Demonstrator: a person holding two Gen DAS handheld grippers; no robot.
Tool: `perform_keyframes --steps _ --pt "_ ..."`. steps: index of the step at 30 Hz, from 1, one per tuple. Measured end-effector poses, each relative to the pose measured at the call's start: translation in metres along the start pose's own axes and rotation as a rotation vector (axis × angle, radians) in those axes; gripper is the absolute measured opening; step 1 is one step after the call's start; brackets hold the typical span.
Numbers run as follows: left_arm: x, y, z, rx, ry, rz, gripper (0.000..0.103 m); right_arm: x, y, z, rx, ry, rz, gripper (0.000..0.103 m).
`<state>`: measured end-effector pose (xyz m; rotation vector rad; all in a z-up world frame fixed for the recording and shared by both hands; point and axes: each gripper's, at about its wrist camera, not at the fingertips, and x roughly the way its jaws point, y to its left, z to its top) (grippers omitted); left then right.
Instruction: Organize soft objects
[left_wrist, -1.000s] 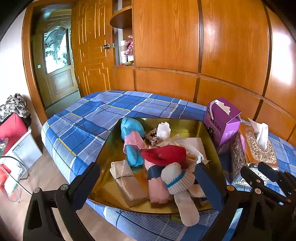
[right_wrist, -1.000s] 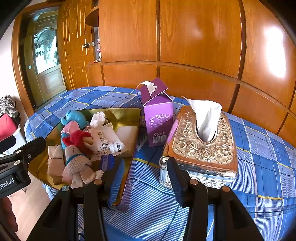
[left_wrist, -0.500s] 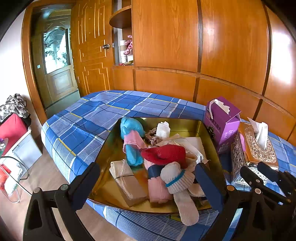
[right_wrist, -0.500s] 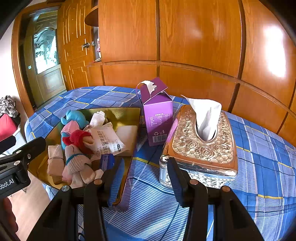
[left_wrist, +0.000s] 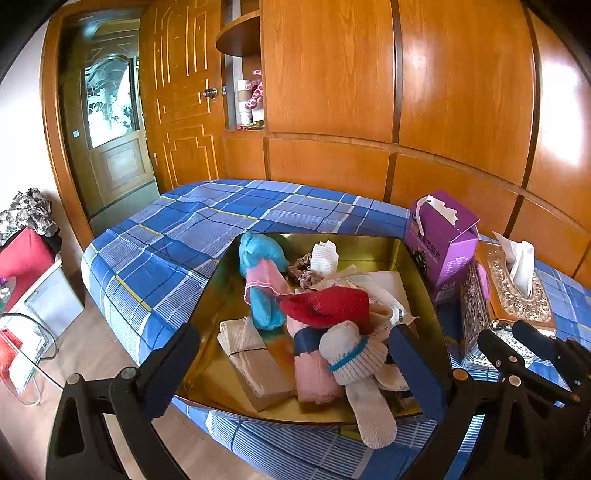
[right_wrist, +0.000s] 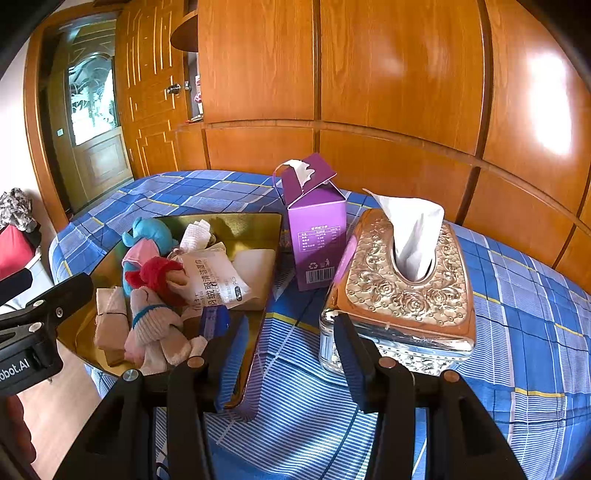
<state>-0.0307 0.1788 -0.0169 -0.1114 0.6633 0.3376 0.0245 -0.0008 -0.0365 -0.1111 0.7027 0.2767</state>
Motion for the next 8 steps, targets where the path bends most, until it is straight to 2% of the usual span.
perform_keyframes --steps 5,8 --pt "-0.0023 0.0032 -0.0008 -0.015 -0.018 0.008 0.102 0.0 -0.0002 0.0 -0.001 -0.003 0.0 0.048" --pt "-0.0009 0.0053 0.0001 -0.025 -0.006 -0.012 0.102 -0.0033 -0.0017 0.0006 -0.001 -0.02 0.003 0.048"
